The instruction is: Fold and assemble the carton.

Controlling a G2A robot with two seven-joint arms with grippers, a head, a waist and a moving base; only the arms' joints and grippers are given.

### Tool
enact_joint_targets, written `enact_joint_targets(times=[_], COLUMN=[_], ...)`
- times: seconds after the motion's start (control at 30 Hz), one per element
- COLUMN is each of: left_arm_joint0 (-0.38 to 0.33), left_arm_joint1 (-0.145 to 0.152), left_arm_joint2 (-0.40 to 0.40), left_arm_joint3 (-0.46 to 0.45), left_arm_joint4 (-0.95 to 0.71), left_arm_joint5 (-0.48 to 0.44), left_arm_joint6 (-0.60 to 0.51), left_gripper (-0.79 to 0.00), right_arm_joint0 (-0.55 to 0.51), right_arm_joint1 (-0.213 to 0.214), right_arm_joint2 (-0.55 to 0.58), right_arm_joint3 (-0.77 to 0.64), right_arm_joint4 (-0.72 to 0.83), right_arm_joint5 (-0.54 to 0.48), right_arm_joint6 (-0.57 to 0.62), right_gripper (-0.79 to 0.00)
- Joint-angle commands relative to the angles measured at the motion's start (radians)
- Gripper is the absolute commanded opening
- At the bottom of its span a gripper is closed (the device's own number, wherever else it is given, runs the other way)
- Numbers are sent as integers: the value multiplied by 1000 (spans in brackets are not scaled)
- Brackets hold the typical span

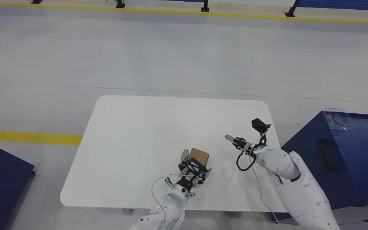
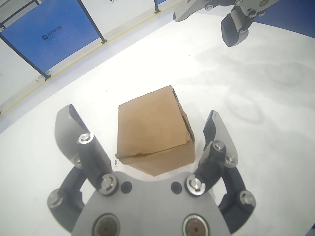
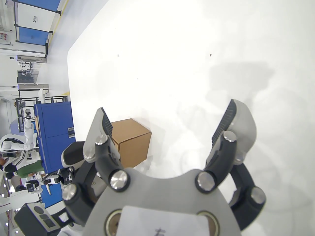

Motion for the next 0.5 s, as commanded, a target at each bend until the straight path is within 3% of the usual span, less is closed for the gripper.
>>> enact_joint_targets(times=[0.0,0.07,0.13,0.2,0.33,0.43,0.47], left_arm_joint0=[2,5,6,9,16,22,25], left_arm_joint1=[-3,-6,-9,-12,-17,-21,-22], left_arm_joint2=[-5,-12,-18,-24,-34,-43,-47], left_arm_joint3=[4,9,11,12,14,8,3], left_arm_joint4=[5,8,10,9,18,25,28], left_arm_joint5=[-9,-13,-16,-25,-33,-35,-30], left_arm_joint6=[-5,-10,-14,-13,-11,-10,-7], left_gripper=[-117,-142,-222,-212,-268,-394,-480], right_arm_joint0=[0,0,0,0,0,0,0], right_arm_joint1=[0,0,0,0,0,0,0], right_arm_joint2=[0,0,0,0,0,0,0], right_arm_joint3=[0,0,0,0,0,0,0], right_arm_joint4=[0,0,0,0,0,0,0], right_arm_joint5=[0,0,0,0,0,0,0], right_arm_joint6=[0,0,0,0,0,0,0], right_gripper=[0,0,0,0,0,0,0])
